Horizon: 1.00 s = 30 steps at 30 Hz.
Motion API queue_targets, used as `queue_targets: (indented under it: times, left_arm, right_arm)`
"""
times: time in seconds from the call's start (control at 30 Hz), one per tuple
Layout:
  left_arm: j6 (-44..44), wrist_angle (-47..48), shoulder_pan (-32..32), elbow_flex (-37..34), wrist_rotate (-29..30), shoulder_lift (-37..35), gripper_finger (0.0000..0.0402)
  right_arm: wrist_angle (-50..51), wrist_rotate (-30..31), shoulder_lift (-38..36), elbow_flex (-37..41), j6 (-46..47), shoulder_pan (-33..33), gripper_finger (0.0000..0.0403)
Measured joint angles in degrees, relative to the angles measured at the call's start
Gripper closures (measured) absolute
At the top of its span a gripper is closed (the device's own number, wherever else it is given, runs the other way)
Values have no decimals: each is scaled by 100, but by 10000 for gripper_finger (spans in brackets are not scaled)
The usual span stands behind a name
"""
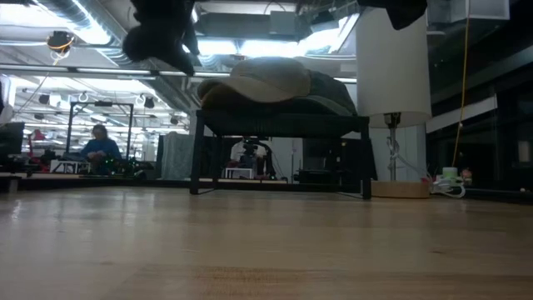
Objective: Pick & Place hat
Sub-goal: Adjust the brown caps on the shelf
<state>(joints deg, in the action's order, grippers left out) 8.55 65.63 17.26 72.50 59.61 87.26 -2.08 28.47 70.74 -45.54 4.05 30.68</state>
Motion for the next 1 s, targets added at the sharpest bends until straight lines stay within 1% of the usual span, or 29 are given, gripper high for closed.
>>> queue_targets:
  times: [0.17,0.3,0.43,0.63,0.77,0.87,1.0]
  left_arm:
    - [-620,-946,232,-431,557,152,135]
    - [-938,-1558,272,-587,948,322,135]
    - [-1136,-1812,171,-676,1075,490,135]
    - [-1134,-1949,-39,-707,1392,647,140]
    - [-1133,-2052,-141,-705,1399,647,173]
    - [-1132,-2111,-178,-705,1380,647,215]
    - [-1132,-2143,-162,-705,1089,647,280]
  right_arm:
    - [-22,0,0,0,-2,0,299]
    - [-25,-2,0,0,-2,0,299]
    - [-24,-1,2,0,-2,0,299]
    - [-25,-2,4,0,-2,0,299]
    - [-24,-1,4,0,-4,0,299]
    - [-22,-2,4,0,-4,0,299]
    - [-22,-2,4,0,-4,0,299]
